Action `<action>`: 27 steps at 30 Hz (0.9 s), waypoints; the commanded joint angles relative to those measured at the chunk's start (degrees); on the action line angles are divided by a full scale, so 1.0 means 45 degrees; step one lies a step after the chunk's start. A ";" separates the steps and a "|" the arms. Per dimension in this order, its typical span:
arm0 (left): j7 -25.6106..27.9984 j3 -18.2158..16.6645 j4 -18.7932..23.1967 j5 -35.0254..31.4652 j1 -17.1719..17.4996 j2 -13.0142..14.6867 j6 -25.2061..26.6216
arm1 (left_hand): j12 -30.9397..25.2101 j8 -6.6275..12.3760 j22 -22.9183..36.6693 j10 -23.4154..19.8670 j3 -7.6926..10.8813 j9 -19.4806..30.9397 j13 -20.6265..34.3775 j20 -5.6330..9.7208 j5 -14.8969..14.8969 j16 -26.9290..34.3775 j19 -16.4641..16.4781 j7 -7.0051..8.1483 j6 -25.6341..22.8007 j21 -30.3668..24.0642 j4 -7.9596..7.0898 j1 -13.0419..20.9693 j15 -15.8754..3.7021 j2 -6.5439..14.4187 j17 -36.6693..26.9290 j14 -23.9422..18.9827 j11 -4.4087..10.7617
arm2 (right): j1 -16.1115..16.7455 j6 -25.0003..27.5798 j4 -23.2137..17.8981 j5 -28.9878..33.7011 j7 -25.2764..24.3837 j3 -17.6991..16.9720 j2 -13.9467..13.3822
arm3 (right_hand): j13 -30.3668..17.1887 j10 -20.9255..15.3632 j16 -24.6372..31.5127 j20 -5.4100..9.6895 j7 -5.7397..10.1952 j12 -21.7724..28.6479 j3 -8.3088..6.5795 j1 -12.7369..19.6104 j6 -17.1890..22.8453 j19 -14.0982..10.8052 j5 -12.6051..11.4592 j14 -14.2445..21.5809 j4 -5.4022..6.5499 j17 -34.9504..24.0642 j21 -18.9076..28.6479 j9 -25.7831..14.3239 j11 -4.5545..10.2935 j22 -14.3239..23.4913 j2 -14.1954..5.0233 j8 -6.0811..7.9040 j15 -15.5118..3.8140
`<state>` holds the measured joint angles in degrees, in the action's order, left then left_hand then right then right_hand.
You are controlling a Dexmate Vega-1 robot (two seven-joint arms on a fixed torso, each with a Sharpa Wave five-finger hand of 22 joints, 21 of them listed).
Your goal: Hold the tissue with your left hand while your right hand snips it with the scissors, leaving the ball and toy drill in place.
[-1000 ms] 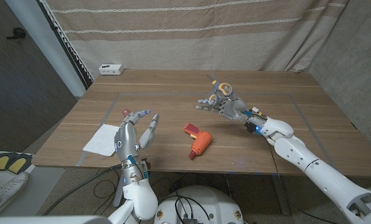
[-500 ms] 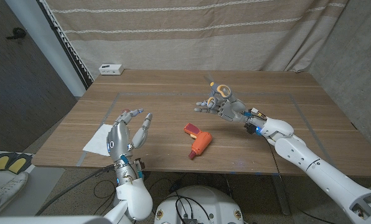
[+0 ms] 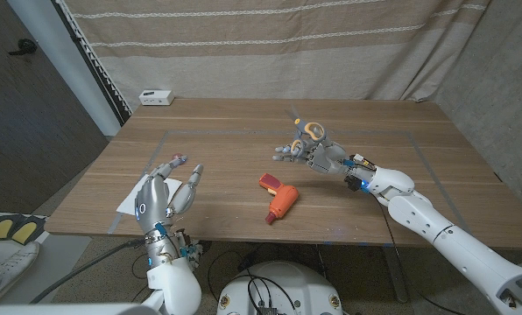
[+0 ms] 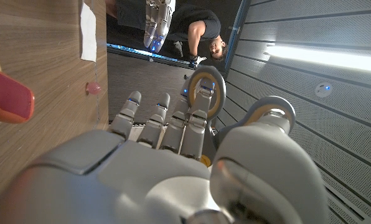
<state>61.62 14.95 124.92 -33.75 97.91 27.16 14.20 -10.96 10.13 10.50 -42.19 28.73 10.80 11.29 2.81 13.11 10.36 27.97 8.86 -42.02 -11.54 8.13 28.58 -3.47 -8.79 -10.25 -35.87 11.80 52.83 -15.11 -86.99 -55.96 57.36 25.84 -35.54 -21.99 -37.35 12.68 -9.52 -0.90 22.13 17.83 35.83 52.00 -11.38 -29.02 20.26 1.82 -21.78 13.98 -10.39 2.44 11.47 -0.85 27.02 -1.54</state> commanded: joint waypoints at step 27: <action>-0.0994 -0.0854 0.0241 0.0973 0.0935 0.0328 0.1162 | -0.0246 0.0491 0.0095 0.1974 0.0067 0.0163 0.0366 -0.0327 0.0312 0.0251 -0.0749 0.0322 0.2019 -0.0079 0.0051 -0.0201 -0.1710 0.0245 -0.0144 0.1266 0.0051 | 0.0021 -0.0061 -0.0740 0.0467 -0.0178 0.0379 -0.0543 | 0.0358 0.0216 -0.0119 -0.0010 -0.0108 -0.0261 -0.0043 -0.0043 0.0024 -0.0153 -0.0059 -0.0044 -0.0009 0.0163 0.0002 -0.0031 -0.0147 0.0000 -0.0095 -0.0378 0.0211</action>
<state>54.93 11.10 126.41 -28.72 101.52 29.99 17.54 -11.65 11.49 10.76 -33.22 28.41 11.35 12.55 2.23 14.33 10.68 24.42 9.68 -31.35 -11.53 8.30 27.38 -2.75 -8.19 -10.55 -29.07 12.12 53.28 -15.40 -89.92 -54.27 56.71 26.89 -37.65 -20.45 -36.41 12.25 -9.52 -0.91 21.15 17.83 35.83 51.99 -11.37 -29.02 19.94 1.82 -20.98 13.98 -10.39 1.94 11.48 -0.85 25.41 -0.81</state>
